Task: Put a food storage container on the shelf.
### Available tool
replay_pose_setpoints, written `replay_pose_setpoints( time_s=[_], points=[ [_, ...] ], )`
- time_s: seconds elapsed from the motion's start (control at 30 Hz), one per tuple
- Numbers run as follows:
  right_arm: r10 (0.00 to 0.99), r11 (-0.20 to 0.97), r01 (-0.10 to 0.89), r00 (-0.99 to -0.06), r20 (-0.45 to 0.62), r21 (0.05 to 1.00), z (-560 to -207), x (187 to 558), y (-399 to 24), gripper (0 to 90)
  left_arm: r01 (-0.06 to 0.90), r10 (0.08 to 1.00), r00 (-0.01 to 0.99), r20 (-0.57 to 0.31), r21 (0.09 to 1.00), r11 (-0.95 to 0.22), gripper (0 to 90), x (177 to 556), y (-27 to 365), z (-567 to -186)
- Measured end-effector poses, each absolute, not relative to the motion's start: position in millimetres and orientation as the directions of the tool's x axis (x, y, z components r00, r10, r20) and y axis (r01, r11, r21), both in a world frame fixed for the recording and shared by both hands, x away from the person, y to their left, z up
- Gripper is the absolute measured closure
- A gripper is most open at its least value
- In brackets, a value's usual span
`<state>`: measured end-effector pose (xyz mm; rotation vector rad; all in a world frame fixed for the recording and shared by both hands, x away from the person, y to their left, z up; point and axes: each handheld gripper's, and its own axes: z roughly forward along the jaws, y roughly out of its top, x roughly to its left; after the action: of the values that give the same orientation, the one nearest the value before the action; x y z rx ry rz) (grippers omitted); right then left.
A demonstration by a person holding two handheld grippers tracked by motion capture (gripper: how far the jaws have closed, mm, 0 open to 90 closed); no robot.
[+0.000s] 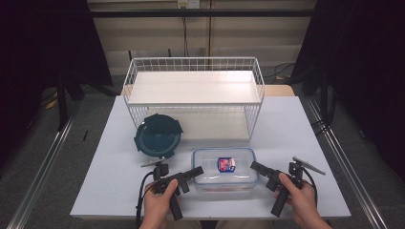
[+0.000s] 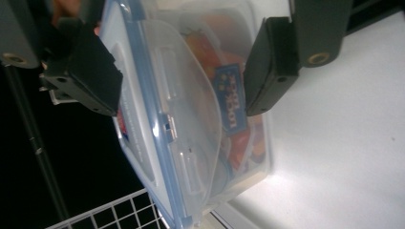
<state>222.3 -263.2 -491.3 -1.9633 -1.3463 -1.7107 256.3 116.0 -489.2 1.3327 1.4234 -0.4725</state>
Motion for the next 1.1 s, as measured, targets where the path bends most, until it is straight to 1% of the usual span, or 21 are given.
replay_pose_setpoints(
  time_s=[0.03, 0.07, 0.13, 0.17, 0.2, 0.23, 0.27, 0.33, 0.37, 0.4, 0.47, 0.53, 0.57, 0.6, 0.67, 0.73, 0.8, 0.87, 1.0, 1.1],
  points=[
    [0.487, -0.561, 0.73, -0.091, 0.869, 0.39, -491.3, 222.3, -263.2, 51.7, 0.884, 0.457, 0.205, -0.866, 0.365, 0.294, 30.5, 256.3, 116.0, -489.2],
    [0.49, -0.559, 0.73, -0.093, 0.867, 0.394, -491.5, 222.8, -263.0, 51.1, 0.88, 0.479, 0.178, -0.86, 0.357, 0.314, 30.5, 255.8, 114.5, -488.0],
    [0.485, -0.564, 0.73, -0.086, 0.87, 0.387, -492.3, 223.4, -263.1, 50.5, 0.874, 0.469, 0.19, -0.862, 0.366, 0.318, 37.9, 254.6, 116.8, -486.4],
    [0.475, -0.579, 0.723, -0.076, 0.877, 0.377, -493.8, 223.8, -262.5, 50.4, 0.869, 0.48, 0.177, -0.859, 0.366, 0.333, 41.5, 254.2, 117.0, -485.1],
    [0.471, -0.591, 0.715, -0.072, 0.879, 0.375, -493.4, 222.9, -262.3, 54.1, 0.86, 0.477, 0.173, -0.862, 0.368, 0.353, 46.0, 253.1, 119.3, -483.1],
    [0.471, -0.591, 0.715, -0.072, 0.879, 0.375, -493.4, 222.9, -262.3, 54.1, 0.86, 0.477, 0.173, -0.862, 0.368, 0.353, 48.4, 253.1, 119.3, -483.1],
    [0.472, -0.596, 0.713, -0.059, 0.88, 0.368, -491.8, 221.7, -262.7, 54.4, 0.866, 0.484, 0.167, -0.859, 0.363, 0.345, 48.4, 252.8, 120.8, -482.5],
    [0.443, -0.628, 0.702, -0.032, 0.896, 0.336, -493.5, 219.6, -262.7, 56.0, 0.859, 0.47, 0.179, -0.864, 0.37, 0.354, 51.4, 251.6, 120.9, -482.0],
    [0.434, -0.636, 0.702, -0.019, 0.901, 0.321, -492.8, 218.5, -262.4, 56.1, 0.859, 0.47, 0.179, -0.864, 0.37, 0.354, 51.5, 251.6, 120.9, -482.0],
    [0.438, -0.633, 0.7, -0.029, 0.899, 0.331, -492.6, 218.3, -262.5, 56.3, 0.855, 0.466, 0.161, -0.87, 0.358, 0.375, 51.7, 251.3, 120.2, -480.8],
    [0.429, -0.64, 0.696, -0.028, 0.903, 0.326, -491.7, 218.1, -262.1, 57.0, 0.844, 0.461, 0.154, -0.874, 0.359, 0.398, 53.0, 250.4, 120.3, -479.7],
    [0.413, -0.655, 0.681, -0.041, 0.91, 0.328, -488.2, 217.3, -260.6, 57.5, 0.833, 0.453, 0.181, -0.873, 0.381, 0.401, 55.4, 250.0, 122.7, -475.3],
    [0.415, -0.655, 0.674, -0.057, 0.908, 0.342, -486.3, 217.5, -260.0, 57.6, 0.821, 0.443, 0.186, -0.877, 0.386, 0.42, 55.8, 250.2, 123.1, -472.9],
    [0.402, -0.662, 0.671, -0.059, 0.914, 0.335, -483.4, 217.4, -259.0, 57.8, 0.819, 0.44, 0.2, -0.875, 0.396, 0.416, 56.0, 250.5, 124.9, -470.7],
    [0.402, -0.668, 0.654, -0.083, 0.912, 0.354, -480.8, 218.1, -257.0, 58.0, 0.804, 0.437, 0.211, -0.875, 0.409, 0.432, 56.3, 250.5, 126.3, -466.3],
    [0.377, -0.684, 0.641, -0.1, 0.921, 0.35, -475.4, 218.7, -254.1, 58.2, 0.792, 0.413, 0.24, -0.879, 0.423, 0.44, 56.9, 250.3, 129.6, -457.6],
    [0.369, -0.691, 0.631, -0.111, 0.923, 0.353, -473.4, 219.2, -253.3, 58.2, 0.783, 0.415, 0.252, -0.874, 0.436, 0.444, 57.1, 250.7, 129.7, -454.6],
    [0.364, -0.701, 0.608, -0.145, 0.92, 0.373, -466.3, 221.0, -250.4, 58.2, 0.766, 0.415, 0.274, -0.868, 0.458, 0.451, 57.2, 251.1, 131.2, -445.7],
    [0.365, -0.709, 0.585, -0.175, 0.914, 0.395, -461.1, 222.5, -246.9, 58.5, 0.759, 0.411, 0.283, -0.867, 0.464, 0.456, 57.0, 252.2, 134.1, -440.5],
    [0.357, -0.711, 0.584, -0.181, 0.917, 0.392, -458.2, 223.1, -245.4, 58.6, 0.749, 0.413, 0.287, -0.864, 0.472, 0.466, 57.0, 251.9, 134.3, -438.1]
  ],
)
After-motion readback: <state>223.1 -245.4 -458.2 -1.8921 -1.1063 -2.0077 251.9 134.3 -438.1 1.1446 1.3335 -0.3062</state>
